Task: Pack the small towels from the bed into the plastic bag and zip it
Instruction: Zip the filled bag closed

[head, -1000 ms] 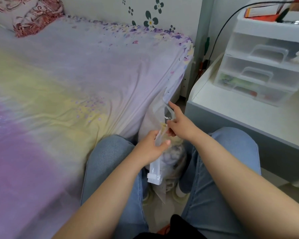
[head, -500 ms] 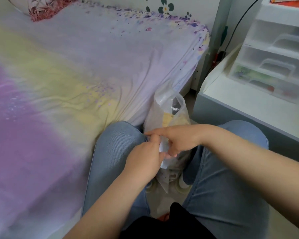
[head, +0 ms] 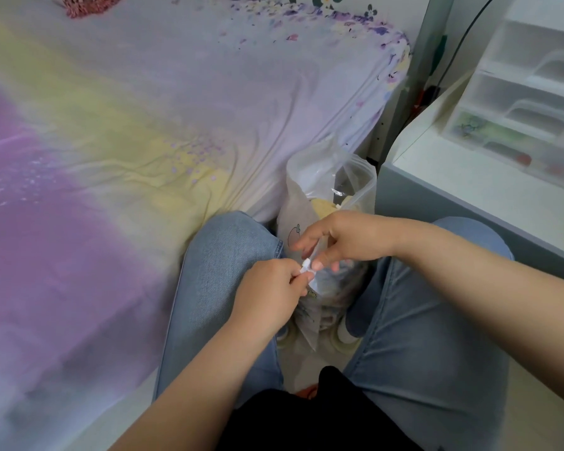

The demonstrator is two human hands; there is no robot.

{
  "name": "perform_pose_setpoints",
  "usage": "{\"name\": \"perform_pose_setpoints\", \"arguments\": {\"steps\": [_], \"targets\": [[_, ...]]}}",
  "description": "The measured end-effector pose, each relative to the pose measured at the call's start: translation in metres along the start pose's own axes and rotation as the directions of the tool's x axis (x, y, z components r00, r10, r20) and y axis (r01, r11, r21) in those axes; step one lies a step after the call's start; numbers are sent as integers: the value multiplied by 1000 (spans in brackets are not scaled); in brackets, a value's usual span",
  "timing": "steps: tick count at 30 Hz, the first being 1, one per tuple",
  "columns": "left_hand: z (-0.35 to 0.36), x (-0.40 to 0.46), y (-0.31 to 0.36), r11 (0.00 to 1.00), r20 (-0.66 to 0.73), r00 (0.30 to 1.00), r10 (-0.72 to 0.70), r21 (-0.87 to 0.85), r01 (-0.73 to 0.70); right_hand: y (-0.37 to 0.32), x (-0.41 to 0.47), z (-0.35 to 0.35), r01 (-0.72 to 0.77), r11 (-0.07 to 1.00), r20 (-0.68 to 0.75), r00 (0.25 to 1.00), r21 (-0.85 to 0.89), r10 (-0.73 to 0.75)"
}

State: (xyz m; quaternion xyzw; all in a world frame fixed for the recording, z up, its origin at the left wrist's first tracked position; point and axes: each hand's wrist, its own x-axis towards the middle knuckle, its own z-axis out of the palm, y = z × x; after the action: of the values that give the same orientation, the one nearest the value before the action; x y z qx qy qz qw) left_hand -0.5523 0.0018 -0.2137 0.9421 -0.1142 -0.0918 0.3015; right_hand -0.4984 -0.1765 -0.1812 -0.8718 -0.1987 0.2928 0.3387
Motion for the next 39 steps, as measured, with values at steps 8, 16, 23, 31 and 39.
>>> {"name": "perform_pose_setpoints", "arguments": {"steps": [8,16,23,31,39], "targets": [[-4,9,-7,965,-37,986,164,214,-152,-2,6,10,60,909,-99,989,-411,-110],[-5,9,-8,952,-16,972,235,208,-226,10,5,18,144,920,-106,975,-366,-195],[-10,7,-11,964,-17,977,213,164,-208,14,13,13,135,951,-87,982,-280,-165],[-9,10,-7,973,6,989,150,175,-148,23,13,13,225,893,-212,922,-390,-325],[-8,11,-10,969,11,978,209,131,-209,25,12,23,376,657,-154,784,-654,-602]]}}
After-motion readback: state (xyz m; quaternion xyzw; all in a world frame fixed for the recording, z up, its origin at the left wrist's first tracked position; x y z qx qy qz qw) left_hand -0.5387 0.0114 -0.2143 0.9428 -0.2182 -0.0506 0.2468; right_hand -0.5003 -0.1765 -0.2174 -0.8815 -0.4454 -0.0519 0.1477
